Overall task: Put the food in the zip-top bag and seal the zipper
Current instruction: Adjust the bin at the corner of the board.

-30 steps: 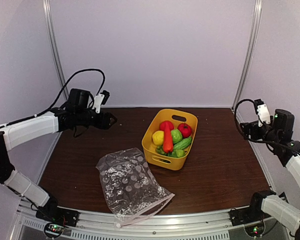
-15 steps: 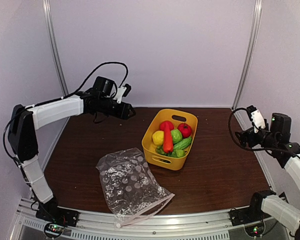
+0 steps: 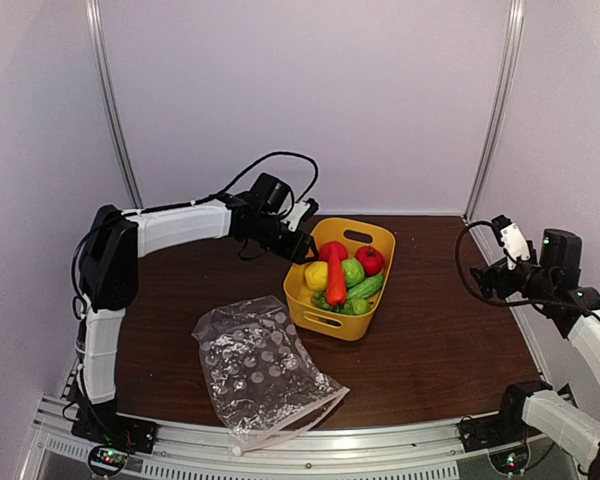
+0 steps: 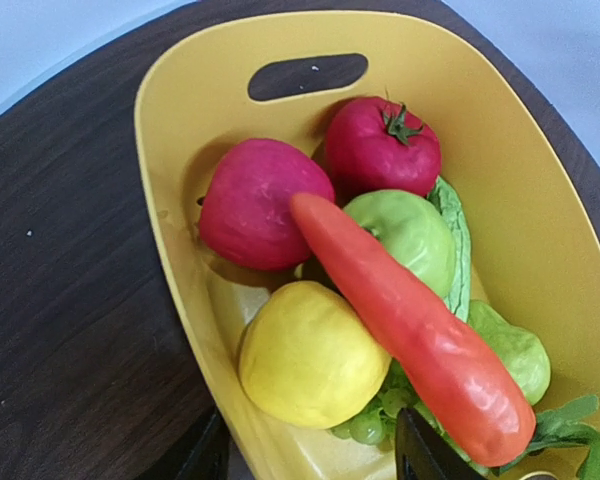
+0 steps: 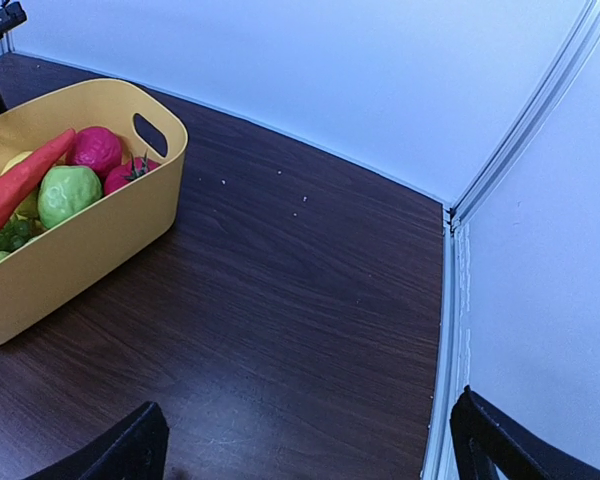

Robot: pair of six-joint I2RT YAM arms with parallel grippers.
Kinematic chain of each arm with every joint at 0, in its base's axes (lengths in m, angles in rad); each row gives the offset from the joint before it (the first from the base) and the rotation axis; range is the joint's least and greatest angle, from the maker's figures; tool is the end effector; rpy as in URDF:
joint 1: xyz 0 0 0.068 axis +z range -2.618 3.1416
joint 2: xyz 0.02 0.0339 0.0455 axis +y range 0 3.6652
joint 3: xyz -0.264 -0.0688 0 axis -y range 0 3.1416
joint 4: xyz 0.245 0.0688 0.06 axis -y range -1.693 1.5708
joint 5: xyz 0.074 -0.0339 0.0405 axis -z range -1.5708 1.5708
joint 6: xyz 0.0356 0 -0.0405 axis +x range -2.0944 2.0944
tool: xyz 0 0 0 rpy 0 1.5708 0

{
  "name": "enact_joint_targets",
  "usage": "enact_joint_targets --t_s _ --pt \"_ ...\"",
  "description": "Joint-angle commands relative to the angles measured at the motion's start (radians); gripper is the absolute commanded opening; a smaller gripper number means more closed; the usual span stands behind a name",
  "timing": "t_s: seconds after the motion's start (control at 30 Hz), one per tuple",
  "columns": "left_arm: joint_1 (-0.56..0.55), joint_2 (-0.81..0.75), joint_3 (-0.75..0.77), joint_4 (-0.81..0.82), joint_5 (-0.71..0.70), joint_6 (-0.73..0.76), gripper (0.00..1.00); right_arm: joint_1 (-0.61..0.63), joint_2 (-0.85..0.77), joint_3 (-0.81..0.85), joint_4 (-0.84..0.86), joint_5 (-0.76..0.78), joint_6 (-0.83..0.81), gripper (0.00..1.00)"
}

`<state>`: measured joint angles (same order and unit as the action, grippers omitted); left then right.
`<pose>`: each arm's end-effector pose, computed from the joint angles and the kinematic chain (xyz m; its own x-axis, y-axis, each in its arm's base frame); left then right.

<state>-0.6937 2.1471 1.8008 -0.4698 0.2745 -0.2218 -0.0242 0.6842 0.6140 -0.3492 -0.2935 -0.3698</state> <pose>0.3697 -0.3200 0.2293 -0.7132 0.3177 -0.6248 0.6164 0.7086 -0.3433 0.1629 0.0064 0.2790 -0.2925 -0.3390 -0.8942 -0.3718 0.9018 -0.2203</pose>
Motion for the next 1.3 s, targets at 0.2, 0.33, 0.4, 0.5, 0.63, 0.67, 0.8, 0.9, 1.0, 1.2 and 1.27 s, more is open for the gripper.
enact_joint_targets --t_s 0.2,0.33,0.4,0.5,0.63,0.67,0.8,0.9,1.0,1.2,1.27 --pt "-0.003 0.083 0.107 -0.059 -0.130 -0.095 0.39 -0.008 -0.011 -0.014 -0.010 -0.024 -0.018 1.00" --pt "-0.003 0.091 0.131 -0.059 -0.159 -0.127 0.26 -0.008 -0.006 -0.016 -0.008 -0.025 -0.020 1.00" --pt "-0.003 0.094 0.136 -0.059 -0.180 -0.137 0.21 -0.008 -0.001 -0.017 -0.007 -0.023 -0.023 1.00" --pt "-0.001 0.095 0.141 -0.058 -0.201 -0.149 0.09 -0.008 0.005 -0.017 -0.008 -0.021 -0.026 1.00" --pt "0.007 0.093 0.142 -0.059 -0.223 -0.160 0.00 -0.008 0.010 -0.019 -0.007 -0.019 -0.030 1.00" --pt "0.012 0.092 0.142 -0.059 -0.227 -0.165 0.00 -0.008 0.012 -0.019 -0.007 -0.018 -0.031 1.00" --pt "0.043 0.078 0.135 -0.059 -0.236 -0.172 0.00 -0.008 0.011 -0.020 -0.008 -0.019 -0.034 1.00" --pt "0.080 0.056 0.129 -0.059 -0.253 -0.175 0.00 -0.008 0.011 -0.021 -0.008 -0.017 -0.037 1.00" --pt "0.124 0.030 0.109 -0.053 -0.259 -0.192 0.00 -0.008 0.014 -0.023 -0.010 -0.019 -0.040 1.00" --pt "0.193 -0.035 0.012 -0.001 -0.259 -0.203 0.00 -0.008 0.016 -0.023 -0.010 -0.020 -0.044 1.00" --pt "0.208 -0.054 -0.017 -0.002 -0.299 -0.202 0.00 -0.008 0.017 -0.023 -0.011 -0.021 -0.047 0.99"
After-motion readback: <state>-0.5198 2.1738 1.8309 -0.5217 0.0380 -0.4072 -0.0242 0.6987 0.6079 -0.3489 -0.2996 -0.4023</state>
